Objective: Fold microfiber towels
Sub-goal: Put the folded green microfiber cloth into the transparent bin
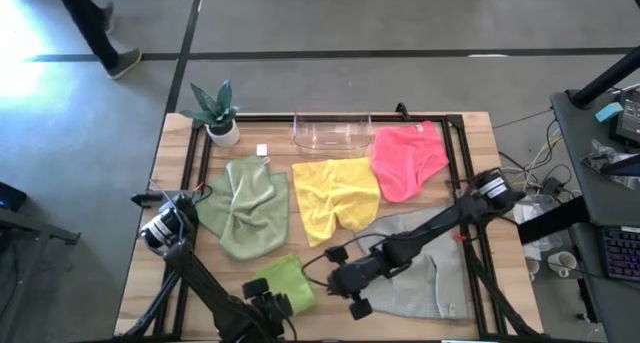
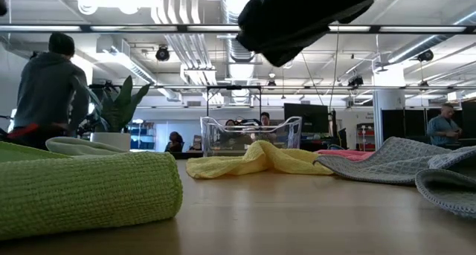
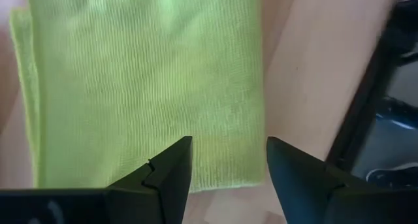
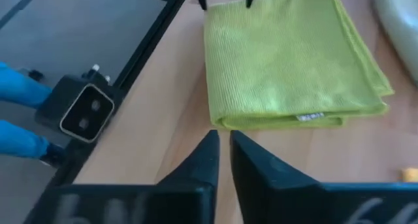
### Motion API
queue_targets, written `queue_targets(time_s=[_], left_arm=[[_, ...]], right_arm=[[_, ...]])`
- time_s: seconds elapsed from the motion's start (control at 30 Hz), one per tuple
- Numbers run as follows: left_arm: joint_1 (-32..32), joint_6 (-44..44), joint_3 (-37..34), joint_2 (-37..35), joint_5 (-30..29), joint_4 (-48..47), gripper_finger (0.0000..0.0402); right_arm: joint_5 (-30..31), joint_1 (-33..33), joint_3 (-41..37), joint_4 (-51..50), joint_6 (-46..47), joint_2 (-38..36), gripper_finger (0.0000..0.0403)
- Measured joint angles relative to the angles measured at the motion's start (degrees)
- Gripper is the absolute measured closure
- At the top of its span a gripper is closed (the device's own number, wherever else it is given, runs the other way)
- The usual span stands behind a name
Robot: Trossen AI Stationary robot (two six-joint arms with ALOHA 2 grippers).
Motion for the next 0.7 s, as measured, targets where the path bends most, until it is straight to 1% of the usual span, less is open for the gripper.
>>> queue_targets(time_s=[0.17,0.47,0.6,0.7], left_arm=[[-0.2,-0.3,-3.8,0.0,0.1,7.0,0.0221],[-0.1,-1.9,-7.0,-0.1,0.2,8.5,0.0221],[-0.1,-1.8,-7.6,-0.1,0.4,8.9,0.0221],[-0.1,-1.7,-7.6,-0.1,0.4,9.1,0.0221]], right_arm=[[-0.2,-0.3,4.3,-0.1,0.5,4.7,0.0394],[-0.6,-0.9,14.4,-2.4,2.4,14.5,0.0394],[-0.6,-1.6,18.3,-7.3,3.5,16.7,0.0394],[-0.6,-2.2,19.0,-8.7,4.6,17.4,0.0394]])
